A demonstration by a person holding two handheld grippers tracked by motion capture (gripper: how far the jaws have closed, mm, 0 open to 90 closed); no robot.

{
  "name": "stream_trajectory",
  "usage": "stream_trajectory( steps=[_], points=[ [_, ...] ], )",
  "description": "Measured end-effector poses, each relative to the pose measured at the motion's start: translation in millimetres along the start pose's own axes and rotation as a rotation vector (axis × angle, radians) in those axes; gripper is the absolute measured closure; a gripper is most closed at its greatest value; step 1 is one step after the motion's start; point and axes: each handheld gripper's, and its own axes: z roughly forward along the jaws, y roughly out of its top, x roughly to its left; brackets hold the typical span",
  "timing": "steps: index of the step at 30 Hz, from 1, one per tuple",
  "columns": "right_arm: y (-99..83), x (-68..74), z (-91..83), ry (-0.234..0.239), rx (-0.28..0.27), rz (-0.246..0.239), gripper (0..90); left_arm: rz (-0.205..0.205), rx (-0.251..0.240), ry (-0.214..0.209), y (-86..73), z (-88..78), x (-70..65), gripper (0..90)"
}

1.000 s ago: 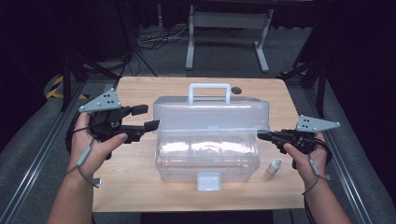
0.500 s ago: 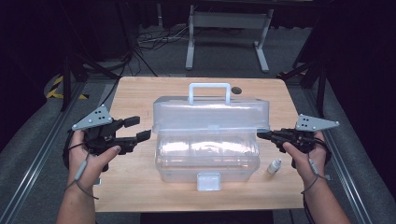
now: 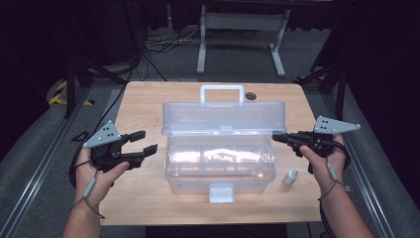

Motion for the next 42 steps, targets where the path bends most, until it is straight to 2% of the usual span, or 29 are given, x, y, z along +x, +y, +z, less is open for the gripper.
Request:
stream_trajectory(
  steps=[2,4,13,18,23,33,42],
  points=[
    [1.1,-0.9,0.8,0.001,-0.002,0.0,90.0,-0.018,-0.008,0.005,-4.7,4.6,1.6,37.6],
    [1.9,-1.2,1.8,-0.001,-0.002,-0.001,90.0,-0.021,-0.005,0.022,-8.5,9.5,3.1,37.9],
    [3.0,-1.8,2.3,-0.006,-0.003,-0.003,90.0,-0.05,0.0,0.047,-20.1,27.4,9.5,37.5],
    [2.9,-1.5,2.2,-0.006,-0.002,-0.001,90.0,-0.061,-0.046,0.06,-23.0,35.9,8.4,37.4],
    [2.6,-1.2,2.3,-0.004,-0.001,0.0,90.0,-0.052,-0.088,0.069,-19.3,41.7,4.1,36.9],
    [3.1,-2.2,2.3,-0.003,-0.002,0.001,90.0,-0.036,-0.117,0.074,-8.4,50.7,-1.3,36.4],
    [4.3,-2.3,4.6,-0.005,0.007,0.0,90.0,-0.035,-0.105,0.107,-2.5,53.7,-1.0,36.7]
  ],
)
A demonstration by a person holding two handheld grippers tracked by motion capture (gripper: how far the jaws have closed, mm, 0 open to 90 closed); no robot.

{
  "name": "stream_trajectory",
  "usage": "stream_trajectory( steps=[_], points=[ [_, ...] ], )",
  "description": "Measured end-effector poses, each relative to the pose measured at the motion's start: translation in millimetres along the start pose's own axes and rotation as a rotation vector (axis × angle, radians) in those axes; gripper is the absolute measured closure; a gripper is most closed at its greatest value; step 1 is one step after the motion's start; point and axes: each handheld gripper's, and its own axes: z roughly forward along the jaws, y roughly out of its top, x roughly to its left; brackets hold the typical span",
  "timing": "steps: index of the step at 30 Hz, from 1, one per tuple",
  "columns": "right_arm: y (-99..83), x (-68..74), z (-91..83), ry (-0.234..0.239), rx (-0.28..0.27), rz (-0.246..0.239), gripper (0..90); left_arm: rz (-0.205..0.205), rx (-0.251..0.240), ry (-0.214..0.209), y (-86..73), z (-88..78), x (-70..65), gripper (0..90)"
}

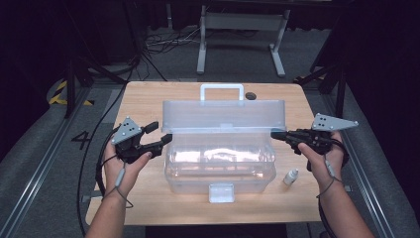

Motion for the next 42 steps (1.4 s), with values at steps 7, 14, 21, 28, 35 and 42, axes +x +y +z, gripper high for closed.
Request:
stream_trajectory(
  steps=[7,14,21,28,35,42],
  points=[
    [1.3,-0.6,0.2,-0.004,-0.001,0.008,90.0,-0.004,0.002,-0.002,2.9,3.8,0.8,36.4],
    [2.7,-0.7,0.5,-0.01,0.002,0.01,90.0,0.004,0.001,0.011,7.4,5.5,-0.5,36.0],
    [1.6,-1.1,0.7,-0.003,-0.01,0.025,90.0,0.016,-0.01,0.03,14.8,7.5,-7.9,36.0],
    [2.0,-0.9,0.8,-0.006,-0.011,0.028,90.0,0.004,-0.02,0.044,19.1,12.0,-12.9,38.6],
    [1.5,-0.8,1.0,-0.003,-0.016,0.031,90.0,0.002,-0.04,0.072,23.2,14.5,-15.9,40.0],
    [1.5,-0.4,1.5,-0.005,-0.017,0.033,90.0,0.036,-0.059,0.118,25.9,14.6,-19.3,42.1]
  ],
)
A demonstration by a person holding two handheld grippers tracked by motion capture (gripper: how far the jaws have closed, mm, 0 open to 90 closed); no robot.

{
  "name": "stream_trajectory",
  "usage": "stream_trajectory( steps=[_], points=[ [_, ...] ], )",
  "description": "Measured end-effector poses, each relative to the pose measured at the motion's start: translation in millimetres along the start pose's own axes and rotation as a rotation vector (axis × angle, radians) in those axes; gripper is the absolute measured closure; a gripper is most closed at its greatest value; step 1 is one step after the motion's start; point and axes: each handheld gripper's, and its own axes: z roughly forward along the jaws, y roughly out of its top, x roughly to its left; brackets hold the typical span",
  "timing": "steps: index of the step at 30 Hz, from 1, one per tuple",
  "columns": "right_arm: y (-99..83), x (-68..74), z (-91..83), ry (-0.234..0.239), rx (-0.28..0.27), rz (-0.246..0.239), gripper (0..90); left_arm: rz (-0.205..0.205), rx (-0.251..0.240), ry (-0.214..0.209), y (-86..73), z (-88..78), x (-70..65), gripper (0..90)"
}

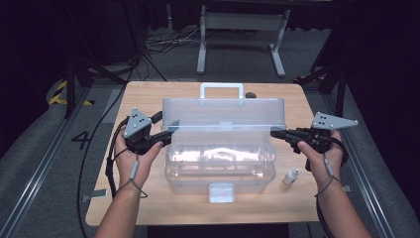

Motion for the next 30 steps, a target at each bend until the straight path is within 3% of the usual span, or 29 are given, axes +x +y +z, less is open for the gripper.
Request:
stream_trajectory(
  steps=[4,8,14,18,30],
  points=[
    [0.3,0.4,0.7,0.001,-0.002,-0.001,90.0,0.02,0.007,0.033,0.5,-2.6,-0.8,50.4],
    [0.6,1.0,0.5,0.002,-0.003,0.0,90.0,-0.004,0.029,0.039,1.0,-3.6,-0.4,55.5],
    [2.7,4.4,-1.5,0.018,-0.02,0.004,90.0,0.014,0.038,0.067,1.2,-4.9,1.6,65.7],
    [2.5,4.9,-3.0,0.016,-0.019,0.004,90.0,0.003,0.037,0.079,1.6,-5.0,2.0,71.6],
    [-0.4,5.4,-10.9,0.001,-0.017,0.013,90.0,-0.03,0.039,0.085,7.5,-1.6,4.9,72.9]
  ],
)
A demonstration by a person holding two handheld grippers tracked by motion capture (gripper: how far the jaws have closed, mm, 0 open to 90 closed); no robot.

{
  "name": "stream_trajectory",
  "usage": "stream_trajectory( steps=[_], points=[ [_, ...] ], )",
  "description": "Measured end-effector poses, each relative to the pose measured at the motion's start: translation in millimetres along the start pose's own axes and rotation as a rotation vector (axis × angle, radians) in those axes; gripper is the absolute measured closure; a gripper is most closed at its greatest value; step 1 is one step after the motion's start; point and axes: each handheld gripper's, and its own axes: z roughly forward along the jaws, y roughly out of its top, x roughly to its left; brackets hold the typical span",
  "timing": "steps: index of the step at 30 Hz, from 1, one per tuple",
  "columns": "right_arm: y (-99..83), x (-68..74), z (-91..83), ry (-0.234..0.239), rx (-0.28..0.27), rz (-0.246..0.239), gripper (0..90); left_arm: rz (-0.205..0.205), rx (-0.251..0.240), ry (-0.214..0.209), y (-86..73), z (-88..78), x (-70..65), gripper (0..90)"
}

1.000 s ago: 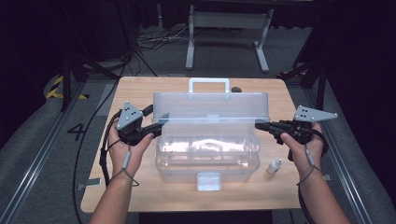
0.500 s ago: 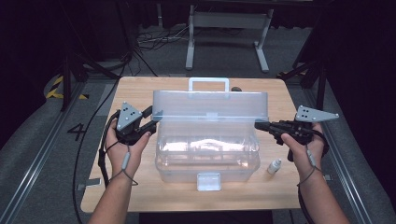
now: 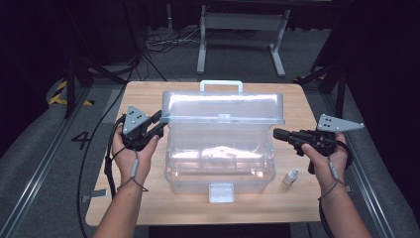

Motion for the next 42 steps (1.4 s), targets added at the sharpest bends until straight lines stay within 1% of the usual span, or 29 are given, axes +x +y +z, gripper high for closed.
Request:
stream_trajectory(
  steps=[4,11,14,16,17,18,22,23,25,30,38,42],
  points=[
    [-1.4,-0.1,-3.4,-0.008,0.002,0.003,90.0,0.011,0.017,0.005,3.5,0.4,-0.2,72.8],
    [-3.8,-0.2,-11.7,-0.025,-0.003,0.008,90.0,0.018,0.012,0.011,5.9,2.1,0.3,72.8],
    [-4.7,-0.3,-15.2,-0.033,-0.005,0.013,90.0,0.019,0.002,0.011,6.8,2.9,0.6,72.4],
    [-5.0,-0.2,-16.2,-0.034,-0.006,0.013,90.0,0.021,-0.037,0.005,8.4,2.2,1.0,71.5],
    [-5.4,-0.4,-17.4,-0.037,-0.006,0.014,90.0,0.023,-0.043,0.009,9.5,2.8,0.6,70.0],
    [-5.7,-0.5,-18.2,-0.039,-0.007,0.015,90.0,0.034,-0.033,0.014,11.1,3.0,0.6,70.2],
    [-6.8,-0.7,-20.0,-0.042,-0.005,0.02,90.0,0.067,-0.017,0.051,16.4,5.3,-0.6,72.2],
    [-7.0,-0.8,-20.5,-0.044,-0.005,0.018,90.0,0.072,-0.014,0.054,17.4,5.9,-0.4,72.8],
    [-7.3,-1.0,-21.4,-0.045,-0.006,0.02,90.0,0.068,-0.008,0.054,20.1,7.7,0.8,72.9],
    [-8.4,-2.1,-23.7,-0.052,-0.005,0.025,90.0,0.061,0.02,0.037,27.4,11.9,6.7,72.9],
    [-9.5,-2.5,-27.1,-0.056,-0.004,0.03,90.0,0.036,0.022,0.033,32.9,19.0,12.6,73.4],
    [-10.4,-3.1,-29.3,-0.062,-0.003,0.031,90.0,0.025,0.034,0.027,37.0,23.1,16.2,73.6]
  ],
)
